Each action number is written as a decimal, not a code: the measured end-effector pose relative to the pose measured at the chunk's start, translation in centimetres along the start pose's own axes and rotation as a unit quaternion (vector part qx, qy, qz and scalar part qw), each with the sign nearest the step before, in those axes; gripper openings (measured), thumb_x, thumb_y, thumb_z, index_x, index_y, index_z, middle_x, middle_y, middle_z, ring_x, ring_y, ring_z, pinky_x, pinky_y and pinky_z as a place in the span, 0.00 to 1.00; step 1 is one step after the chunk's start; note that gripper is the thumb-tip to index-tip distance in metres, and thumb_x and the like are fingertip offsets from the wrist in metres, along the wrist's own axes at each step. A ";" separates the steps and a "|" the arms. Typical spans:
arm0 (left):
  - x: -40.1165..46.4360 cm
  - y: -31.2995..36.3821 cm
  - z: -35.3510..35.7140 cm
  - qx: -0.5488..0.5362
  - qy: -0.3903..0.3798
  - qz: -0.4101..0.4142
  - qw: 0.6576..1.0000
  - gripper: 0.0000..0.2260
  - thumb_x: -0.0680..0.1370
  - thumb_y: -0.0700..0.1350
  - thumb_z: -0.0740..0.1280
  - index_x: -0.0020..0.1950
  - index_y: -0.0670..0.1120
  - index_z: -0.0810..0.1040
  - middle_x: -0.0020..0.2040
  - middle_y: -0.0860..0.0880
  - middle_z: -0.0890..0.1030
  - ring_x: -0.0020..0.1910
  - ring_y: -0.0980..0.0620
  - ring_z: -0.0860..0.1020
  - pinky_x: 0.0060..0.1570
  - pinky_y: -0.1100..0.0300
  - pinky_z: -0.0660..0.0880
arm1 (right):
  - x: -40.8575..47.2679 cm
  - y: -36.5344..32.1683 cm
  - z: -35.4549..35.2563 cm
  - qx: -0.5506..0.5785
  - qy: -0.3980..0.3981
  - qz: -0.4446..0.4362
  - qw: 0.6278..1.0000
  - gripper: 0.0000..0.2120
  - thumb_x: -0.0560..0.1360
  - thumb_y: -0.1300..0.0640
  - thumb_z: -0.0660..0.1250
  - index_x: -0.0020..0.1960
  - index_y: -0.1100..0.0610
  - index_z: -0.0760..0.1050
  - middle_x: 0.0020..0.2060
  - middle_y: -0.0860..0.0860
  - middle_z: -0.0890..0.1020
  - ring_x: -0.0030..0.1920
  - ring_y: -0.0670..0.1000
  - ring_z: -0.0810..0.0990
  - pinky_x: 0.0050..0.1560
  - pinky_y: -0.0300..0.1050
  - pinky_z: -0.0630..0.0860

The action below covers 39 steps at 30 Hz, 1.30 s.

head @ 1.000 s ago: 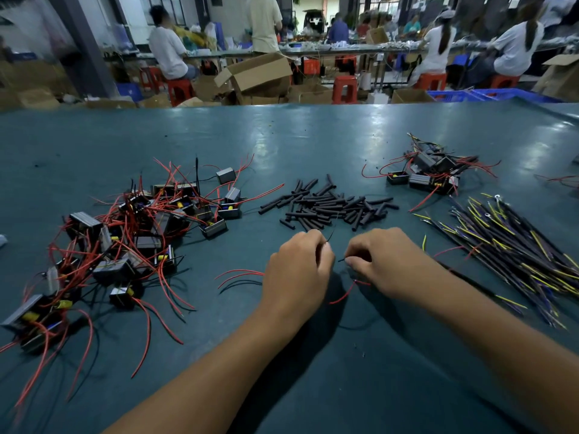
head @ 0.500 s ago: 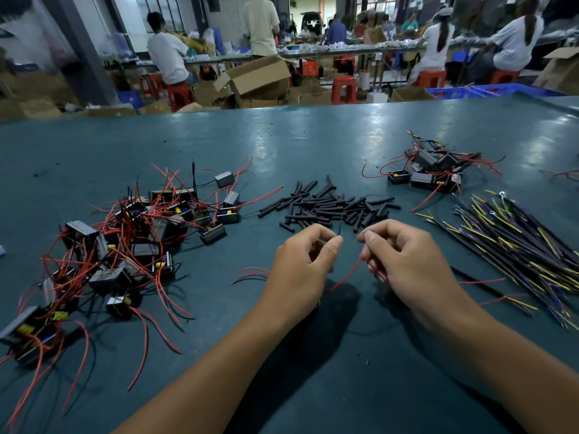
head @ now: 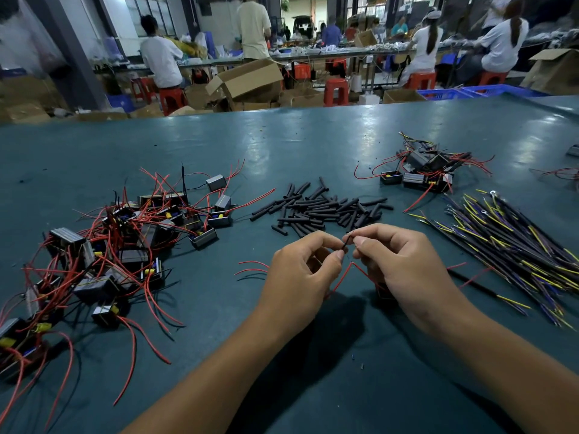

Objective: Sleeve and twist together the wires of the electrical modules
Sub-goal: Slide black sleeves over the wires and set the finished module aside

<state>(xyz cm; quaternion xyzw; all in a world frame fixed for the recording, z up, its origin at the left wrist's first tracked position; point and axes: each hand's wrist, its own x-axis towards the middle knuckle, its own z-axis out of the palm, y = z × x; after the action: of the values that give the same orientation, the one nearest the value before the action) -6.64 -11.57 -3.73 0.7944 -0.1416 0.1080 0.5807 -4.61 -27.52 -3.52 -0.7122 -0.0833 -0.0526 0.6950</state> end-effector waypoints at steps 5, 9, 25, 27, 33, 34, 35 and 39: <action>0.0 -0.2 0.1 -0.005 0.003 -0.004 1.000 0.05 0.80 0.40 0.68 0.47 0.48 0.81 0.30 0.49 0.76 0.26 0.48 0.75 0.28 0.50 0.75 | -0.3 0.0 0.2 0.017 0.005 -0.017 1.000 0.07 0.77 0.62 0.68 0.44 0.57 0.84 0.25 0.44 0.76 0.23 0.43 0.64 0.24 0.33 0.61; -0.1 -0.4 0.2 0.005 0.007 0.000 1.000 0.04 0.80 0.42 0.69 0.47 0.49 0.81 0.30 0.51 0.77 0.25 0.48 0.76 0.26 0.53 0.74 | -0.3 0.0 0.4 0.017 0.003 -0.030 0.999 0.05 0.77 0.63 0.69 0.43 0.59 0.83 0.22 0.43 0.73 0.22 0.41 0.64 0.23 0.31 0.61; -0.3 -0.5 0.2 0.010 0.017 0.001 1.000 0.04 0.80 0.42 0.69 0.48 0.49 0.82 0.33 0.49 0.80 0.24 0.46 0.79 0.26 0.51 0.78 | -0.6 0.3 0.5 0.023 0.018 -0.039 0.999 0.04 0.75 0.59 0.72 0.43 0.57 0.84 0.22 0.43 0.72 0.23 0.43 0.63 0.24 0.32 0.61; -0.2 -0.5 0.2 0.015 0.019 0.004 1.000 0.04 0.80 0.42 0.69 0.47 0.50 0.82 0.32 0.51 0.79 0.23 0.47 0.78 0.25 0.49 0.78 | -0.6 0.3 0.5 0.031 0.016 -0.043 0.998 0.04 0.75 0.60 0.72 0.43 0.59 0.83 0.23 0.42 0.74 0.23 0.40 0.66 0.25 0.29 0.63; -0.3 -0.4 0.2 0.010 0.018 0.001 1.000 0.04 0.80 0.42 0.69 0.48 0.49 0.82 0.32 0.54 0.80 0.24 0.48 0.79 0.27 0.45 0.79 | -0.8 0.2 0.6 0.033 0.014 -0.044 0.998 0.03 0.75 0.61 0.72 0.43 0.60 0.83 0.25 0.43 0.78 0.24 0.39 0.71 0.27 0.26 0.65; -0.3 -0.4 0.2 0.008 0.018 0.000 1.000 0.04 0.80 0.42 0.69 0.48 0.49 0.82 0.33 0.53 0.80 0.25 0.48 0.79 0.27 0.45 0.79 | -0.8 0.2 0.6 0.034 0.014 -0.042 0.998 0.03 0.75 0.61 0.72 0.43 0.60 0.83 0.25 0.43 0.78 0.24 0.39 0.71 0.27 0.26 0.65; -0.3 -0.4 0.2 0.006 0.018 -0.002 1.000 0.04 0.81 0.42 0.69 0.48 0.49 0.82 0.33 0.53 0.80 0.25 0.48 0.80 0.28 0.44 0.79 | -0.8 0.1 0.6 0.035 0.015 -0.041 0.998 0.03 0.75 0.61 0.72 0.43 0.60 0.83 0.26 0.43 0.78 0.25 0.39 0.72 0.28 0.27 0.66; -0.3 -0.3 0.2 0.004 0.019 -0.003 1.000 0.04 0.80 0.42 0.68 0.47 0.49 0.82 0.33 0.53 0.79 0.25 0.48 0.79 0.28 0.45 0.80 | -0.8 0.0 0.6 0.030 0.019 -0.043 0.998 0.04 0.76 0.62 0.72 0.42 0.60 0.83 0.25 0.43 0.77 0.24 0.39 0.72 0.27 0.27 0.66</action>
<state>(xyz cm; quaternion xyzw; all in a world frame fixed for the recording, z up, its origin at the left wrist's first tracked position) -6.81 -11.67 -4.20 0.7948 -0.1275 0.1216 0.5808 -5.44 -26.99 -3.66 -0.6856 -0.1024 -0.0930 0.7147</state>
